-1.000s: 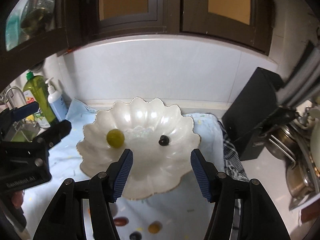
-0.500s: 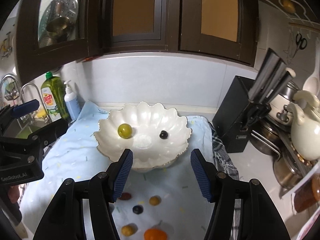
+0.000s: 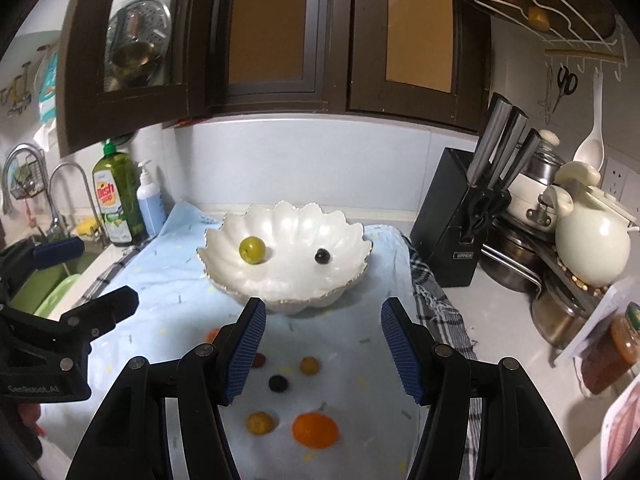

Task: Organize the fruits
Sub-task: 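Raise both open tools out of the bowl and back over the fruits, then grasp the large orange with the right gripper while the left gripper grasps a red date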

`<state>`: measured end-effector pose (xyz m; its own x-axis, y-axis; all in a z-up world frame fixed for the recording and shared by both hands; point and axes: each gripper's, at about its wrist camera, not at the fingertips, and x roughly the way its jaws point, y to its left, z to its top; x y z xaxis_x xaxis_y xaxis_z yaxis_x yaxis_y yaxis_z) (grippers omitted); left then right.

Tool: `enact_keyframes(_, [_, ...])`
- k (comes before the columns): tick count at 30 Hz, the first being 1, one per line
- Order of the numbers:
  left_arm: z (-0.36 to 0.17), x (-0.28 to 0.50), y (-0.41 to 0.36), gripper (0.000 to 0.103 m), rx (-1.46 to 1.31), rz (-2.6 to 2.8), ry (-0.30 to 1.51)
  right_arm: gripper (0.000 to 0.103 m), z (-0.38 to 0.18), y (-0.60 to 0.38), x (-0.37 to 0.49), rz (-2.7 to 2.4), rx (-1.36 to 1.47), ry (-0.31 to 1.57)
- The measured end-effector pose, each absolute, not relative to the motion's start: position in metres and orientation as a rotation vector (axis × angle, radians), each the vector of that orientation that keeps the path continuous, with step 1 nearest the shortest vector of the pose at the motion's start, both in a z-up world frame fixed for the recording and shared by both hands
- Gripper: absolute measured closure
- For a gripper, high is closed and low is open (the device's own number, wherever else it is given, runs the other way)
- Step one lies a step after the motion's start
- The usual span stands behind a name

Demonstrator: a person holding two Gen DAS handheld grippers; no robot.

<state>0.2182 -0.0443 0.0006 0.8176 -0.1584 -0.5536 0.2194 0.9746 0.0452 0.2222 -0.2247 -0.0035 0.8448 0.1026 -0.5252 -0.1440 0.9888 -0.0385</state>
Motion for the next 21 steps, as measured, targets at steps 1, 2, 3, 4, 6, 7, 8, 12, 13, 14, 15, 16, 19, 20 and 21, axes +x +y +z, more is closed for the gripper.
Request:
enact_keyframes(1, [-0.003,0.215,-0.045,0.004,0.097,-0.203,0.585,0.042,-0.005,-0.225,0.219,0.137,-0.073,0.553])
enact_keyframes(2, [-0.005,0.213,-0.046,0.004,0.092,-0.2,0.589,0.042,-0.008,-0.226,0.217,0.148,-0.068,0.558])
enact_keyframes(3, [-0.008,0.21,-0.047,0.005,0.09,-0.193,0.591,0.042,-0.011,-0.227,0.215,0.152,-0.064,0.562])
enact_keyframes(4, [-0.01,0.208,-0.048,0.005,0.091,-0.186,0.59,0.042,-0.014,-0.227,0.213,0.156,-0.059,0.566])
enact_keyframes(6, [-0.015,0.202,-0.051,0.006,0.099,-0.168,0.584,0.042,-0.02,-0.229,0.208,0.167,-0.057,0.575])
enact_keyframes(7, [-0.018,0.199,-0.052,0.006,0.104,-0.161,0.583,0.042,-0.024,-0.23,0.207,0.17,-0.055,0.578])
enact_keyframes(8, [-0.021,0.197,-0.054,0.006,0.108,-0.164,0.586,0.042,-0.028,-0.23,0.205,0.176,-0.058,0.581])
enact_keyframes(12, [-0.033,0.191,-0.062,0.011,0.138,-0.165,0.595,0.042,-0.043,-0.231,0.201,0.196,-0.059,0.608])
enact_keyframes(13, [-0.037,0.19,-0.064,0.011,0.146,-0.165,0.601,0.042,-0.047,-0.232,0.201,0.199,-0.055,0.614])
enact_keyframes(14, [-0.04,0.189,-0.066,0.012,0.151,-0.168,0.608,0.042,-0.049,-0.232,0.201,0.2,-0.055,0.62])
enact_keyframes(15, [-0.045,0.187,-0.068,0.015,0.156,-0.171,0.619,0.042,-0.053,-0.232,0.201,0.2,-0.056,0.625])
enact_keyframes(16, [-0.048,0.186,-0.07,0.016,0.158,-0.173,0.628,0.042,-0.056,-0.233,0.201,0.2,-0.057,0.631])
enact_keyframes(19, [-0.061,0.183,-0.076,0.018,0.169,-0.186,0.66,0.042,-0.067,-0.234,0.202,0.204,-0.059,0.658])
enact_keyframes(20, [-0.064,0.182,-0.078,0.019,0.172,-0.191,0.671,0.042,-0.07,-0.235,0.202,0.208,-0.055,0.67])
enact_keyframes(21, [-0.068,0.182,-0.08,0.02,0.174,-0.192,0.682,0.042,-0.074,-0.235,0.203,0.212,-0.05,0.683])
